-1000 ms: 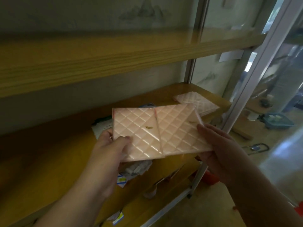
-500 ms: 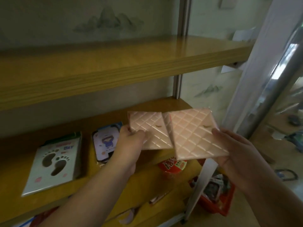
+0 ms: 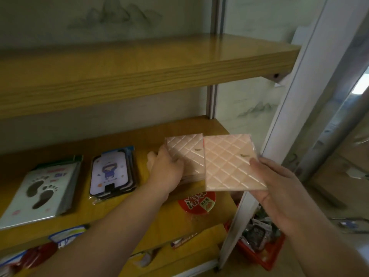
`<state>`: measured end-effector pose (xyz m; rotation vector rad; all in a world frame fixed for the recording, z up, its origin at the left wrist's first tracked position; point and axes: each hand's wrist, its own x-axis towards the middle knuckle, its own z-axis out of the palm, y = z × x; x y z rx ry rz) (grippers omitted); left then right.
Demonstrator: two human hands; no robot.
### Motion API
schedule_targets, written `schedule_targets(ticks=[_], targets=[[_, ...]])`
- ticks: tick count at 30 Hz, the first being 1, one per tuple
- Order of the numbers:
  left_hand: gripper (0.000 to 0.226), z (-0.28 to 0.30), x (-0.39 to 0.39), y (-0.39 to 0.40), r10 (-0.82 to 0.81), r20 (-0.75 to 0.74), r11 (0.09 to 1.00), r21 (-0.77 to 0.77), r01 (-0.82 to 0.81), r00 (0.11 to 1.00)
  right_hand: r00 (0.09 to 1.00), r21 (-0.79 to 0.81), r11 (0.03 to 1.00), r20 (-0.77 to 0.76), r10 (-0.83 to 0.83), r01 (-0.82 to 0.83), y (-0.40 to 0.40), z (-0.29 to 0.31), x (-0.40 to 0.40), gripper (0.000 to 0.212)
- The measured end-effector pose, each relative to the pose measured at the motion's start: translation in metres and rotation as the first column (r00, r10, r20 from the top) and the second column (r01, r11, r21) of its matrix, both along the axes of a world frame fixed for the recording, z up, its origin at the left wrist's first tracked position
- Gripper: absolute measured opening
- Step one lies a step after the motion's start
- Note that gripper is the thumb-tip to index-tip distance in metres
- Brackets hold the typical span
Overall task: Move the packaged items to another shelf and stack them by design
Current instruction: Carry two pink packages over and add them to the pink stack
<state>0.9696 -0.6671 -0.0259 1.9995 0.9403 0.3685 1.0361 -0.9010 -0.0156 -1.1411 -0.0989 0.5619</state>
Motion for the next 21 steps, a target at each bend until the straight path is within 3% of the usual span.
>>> schedule_targets(ticks=[6, 13, 16, 21], targets=[[0.056, 0.001, -0.025, 0.003, -0.009, 0.036, 1.000, 0.001, 0.009, 0.999, 0.996, -0.149, 0.989, 0.087, -0.009, 0.022, 0.037, -0.010, 0.022, 0.032], [0.063, 0.001, -0.063, 0.006, -0.001, 0.092, 0.998, 0.055, -0.004, 0.996, 0.930, -0.380, 0.923, 0.317, 0.188, -0.058, 0.094, -0.011, 0.037, 0.019], [0.061, 0.003, -0.075, 0.006, 0.006, 0.101, 0.996, 0.090, -0.016, 0.995, 0.862, -0.519, 0.854, 0.453, 0.225, 0.050, 0.109, -0.010, 0.038, 0.007], [0.058, 0.005, -0.089, 0.008, 0.025, 0.114, 0.995, 0.088, -0.036, 0.993, 0.731, -0.639, 0.721, 0.622, 0.280, 0.267, 0.112, -0.015, 0.032, 0.017]])
